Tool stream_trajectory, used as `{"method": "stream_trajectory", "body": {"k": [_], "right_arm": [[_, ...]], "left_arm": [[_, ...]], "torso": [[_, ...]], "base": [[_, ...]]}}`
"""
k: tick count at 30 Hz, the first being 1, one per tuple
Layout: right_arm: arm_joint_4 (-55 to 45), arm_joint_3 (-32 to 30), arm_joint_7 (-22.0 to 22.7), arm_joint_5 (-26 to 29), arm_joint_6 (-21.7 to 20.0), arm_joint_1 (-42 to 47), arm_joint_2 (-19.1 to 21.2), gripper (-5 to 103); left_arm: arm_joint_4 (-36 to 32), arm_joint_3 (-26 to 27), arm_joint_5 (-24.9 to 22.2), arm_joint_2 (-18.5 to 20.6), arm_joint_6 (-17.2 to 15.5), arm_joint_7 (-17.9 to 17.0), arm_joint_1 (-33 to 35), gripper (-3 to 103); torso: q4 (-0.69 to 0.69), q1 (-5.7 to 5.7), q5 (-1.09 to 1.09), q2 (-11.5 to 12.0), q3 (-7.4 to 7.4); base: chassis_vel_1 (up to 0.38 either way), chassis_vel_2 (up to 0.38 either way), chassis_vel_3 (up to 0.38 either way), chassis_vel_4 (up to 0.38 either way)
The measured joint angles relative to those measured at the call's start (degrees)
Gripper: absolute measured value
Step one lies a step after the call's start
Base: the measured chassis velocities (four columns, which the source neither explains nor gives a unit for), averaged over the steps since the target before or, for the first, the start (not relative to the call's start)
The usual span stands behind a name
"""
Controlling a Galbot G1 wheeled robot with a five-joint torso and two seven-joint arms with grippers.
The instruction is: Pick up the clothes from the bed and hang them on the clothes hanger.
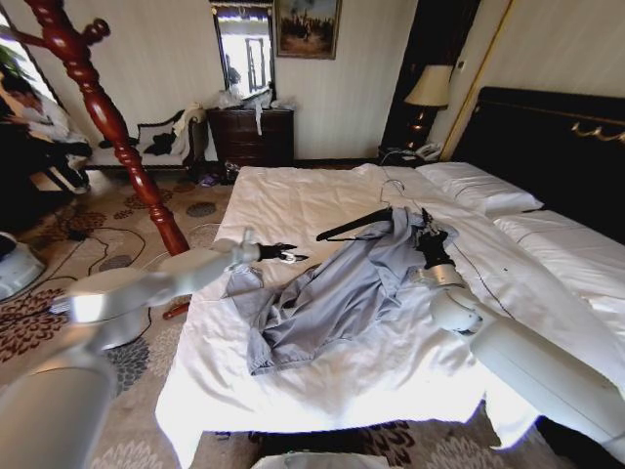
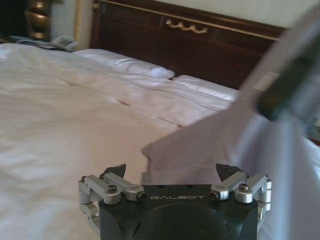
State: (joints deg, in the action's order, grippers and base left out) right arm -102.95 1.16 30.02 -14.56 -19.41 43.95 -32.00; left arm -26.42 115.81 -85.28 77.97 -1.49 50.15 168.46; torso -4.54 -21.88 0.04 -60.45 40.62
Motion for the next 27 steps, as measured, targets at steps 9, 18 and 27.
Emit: {"method": "stream_trajectory", "body": {"k": [9,18,27], "right_arm": [[-0.5,-0.6,-0.2,-0.1,1.1,0.1,0.2,20],[0.1,-0.7,-0.2,-0.2,1.1,-0.5,-0.4,20],[0.8,-0.6,-0.2,-0.2,0.9,-1.0,-0.4,20]], "left_arm": [[0.8,-0.7,-0.6,-1.3,-2.5,-7.8,0.0,100],[-15.2,-1.1,0.1,-15.4,-2.5,-6.1,-0.1,100],[-35.6,0.8,4.3,-28.3,-0.9,-2.5,-0.1,100]], "torso": [[0.07,0.01,-0.04,0.0,-0.01],[0.15,0.01,-0.06,0.0,-0.01],[0.06,0.02,-0.05,0.0,-0.01]], "base": [[0.0,0.0,0.0,0.0],[0.0,0.0,0.0,0.0],[0.0,0.0,0.0,0.0]]}}
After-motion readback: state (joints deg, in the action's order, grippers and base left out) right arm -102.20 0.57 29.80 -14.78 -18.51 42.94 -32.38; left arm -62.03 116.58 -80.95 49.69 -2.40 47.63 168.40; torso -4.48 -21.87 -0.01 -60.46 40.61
